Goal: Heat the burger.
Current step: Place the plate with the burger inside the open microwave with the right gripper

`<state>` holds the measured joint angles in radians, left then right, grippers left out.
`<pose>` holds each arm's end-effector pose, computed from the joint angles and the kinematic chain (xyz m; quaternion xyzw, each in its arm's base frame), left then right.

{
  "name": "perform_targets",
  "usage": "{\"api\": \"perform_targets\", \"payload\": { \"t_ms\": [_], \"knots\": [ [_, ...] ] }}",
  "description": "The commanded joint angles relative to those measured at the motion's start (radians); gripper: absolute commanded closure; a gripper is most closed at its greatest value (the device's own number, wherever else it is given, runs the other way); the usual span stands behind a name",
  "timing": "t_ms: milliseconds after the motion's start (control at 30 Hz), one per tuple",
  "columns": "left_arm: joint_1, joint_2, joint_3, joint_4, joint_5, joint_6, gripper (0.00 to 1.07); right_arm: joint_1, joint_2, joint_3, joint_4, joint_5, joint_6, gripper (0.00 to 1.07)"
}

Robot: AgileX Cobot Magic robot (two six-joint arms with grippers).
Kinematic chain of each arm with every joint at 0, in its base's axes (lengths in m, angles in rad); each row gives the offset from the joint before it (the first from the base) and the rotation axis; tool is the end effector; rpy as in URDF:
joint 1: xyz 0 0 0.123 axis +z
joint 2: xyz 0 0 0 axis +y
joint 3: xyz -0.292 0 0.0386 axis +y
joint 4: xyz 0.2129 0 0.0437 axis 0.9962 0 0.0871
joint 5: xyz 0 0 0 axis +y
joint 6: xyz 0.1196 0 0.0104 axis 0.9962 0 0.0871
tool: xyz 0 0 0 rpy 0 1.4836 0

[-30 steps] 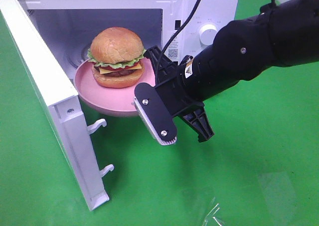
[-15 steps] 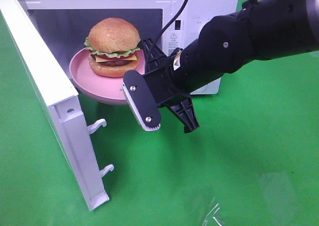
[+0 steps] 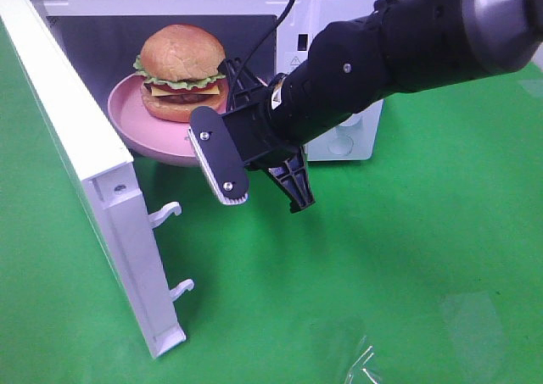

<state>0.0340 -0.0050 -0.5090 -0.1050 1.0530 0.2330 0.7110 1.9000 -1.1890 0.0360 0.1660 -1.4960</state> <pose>-0.0202 -0.0116 0.2509 0.0863 0.8420 0.0186 0.5323 0.3066 0.2650 0.1957 -0.8186 0.4301 -0.1368 0.3553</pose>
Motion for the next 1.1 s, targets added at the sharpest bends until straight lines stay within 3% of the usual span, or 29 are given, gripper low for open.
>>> {"api": "perform_targets", "payload": {
  "t_ms": [33,1100],
  "knots": [
    [0.003,-0.020,0.003,-0.005,-0.006,-0.004,0.07,0.003,0.002,-0.040,-0.009,-0.061,0.038,1.07],
    [0.003,-0.020,0.003,-0.005,-0.006,-0.004,0.07,0.001,0.196,-0.294,-0.150,-0.036,0.175,1.07]
  ]
}}
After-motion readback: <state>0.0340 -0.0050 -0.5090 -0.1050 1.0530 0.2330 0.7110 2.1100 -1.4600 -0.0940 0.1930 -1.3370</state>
